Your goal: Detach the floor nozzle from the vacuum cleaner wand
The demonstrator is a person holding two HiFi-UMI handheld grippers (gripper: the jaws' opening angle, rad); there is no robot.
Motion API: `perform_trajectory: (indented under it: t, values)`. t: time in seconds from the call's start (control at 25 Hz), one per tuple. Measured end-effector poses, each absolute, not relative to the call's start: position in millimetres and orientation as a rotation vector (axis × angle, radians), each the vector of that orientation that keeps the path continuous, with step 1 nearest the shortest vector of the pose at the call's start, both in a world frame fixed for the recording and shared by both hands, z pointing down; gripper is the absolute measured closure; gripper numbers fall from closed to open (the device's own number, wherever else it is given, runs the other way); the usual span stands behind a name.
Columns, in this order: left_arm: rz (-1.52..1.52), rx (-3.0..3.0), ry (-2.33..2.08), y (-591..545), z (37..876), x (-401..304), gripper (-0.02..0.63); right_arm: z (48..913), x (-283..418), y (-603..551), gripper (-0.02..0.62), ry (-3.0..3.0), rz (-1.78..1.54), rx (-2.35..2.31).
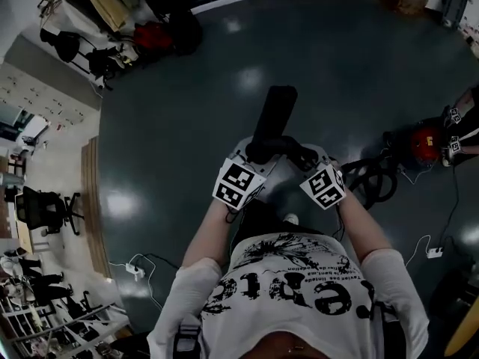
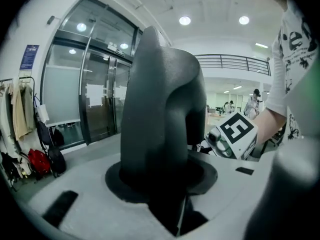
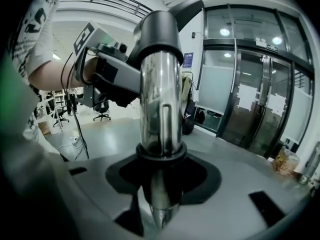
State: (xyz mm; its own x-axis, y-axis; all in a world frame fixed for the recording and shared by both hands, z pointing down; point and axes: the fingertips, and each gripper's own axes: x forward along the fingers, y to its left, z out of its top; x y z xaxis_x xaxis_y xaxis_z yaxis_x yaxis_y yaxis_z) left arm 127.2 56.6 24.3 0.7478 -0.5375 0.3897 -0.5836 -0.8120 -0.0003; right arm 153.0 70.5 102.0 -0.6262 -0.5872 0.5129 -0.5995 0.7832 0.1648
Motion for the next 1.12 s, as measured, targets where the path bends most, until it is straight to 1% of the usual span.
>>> perform_trajectory:
  t: [0.2,0.44,0.64,0.72,0.84,0.88,1.0,1.12]
  values:
    - [0.683,2.887,-0.834,84,10,148,0.459,95,165,96,0.428,-2.423,0.04,0.885]
    - [0.761,2.8,-0.957,92,12,168,0.459,101,184,98,0.428,-2.423,0.14,0.966]
    - [0.759,2.692,-1.103,87,11,156,0.459,99,180,87,0.428,-2.41,0.131,1.001]
    - [0.695,2.659,-1.158,83,8,150,0.459,102,176,80,0.428,-2.403,0.145,1.022]
    - [0.397,2.599,-1.204,72,-21,134,0.468,116,179,79,0.428,-2.362,0.141,1.007]
    - [0.359,2.588,-1.202,67,-29,127,0.468,121,179,81,0.428,-2.353,0.135,0.993]
    - [0.382,2.575,-1.16,57,-29,111,0.468,128,172,80,0.428,-2.343,0.132,0.969]
    - [0.306,2.508,-1.105,62,-16,103,0.468,136,167,76,0.428,-2.338,0.138,0.947]
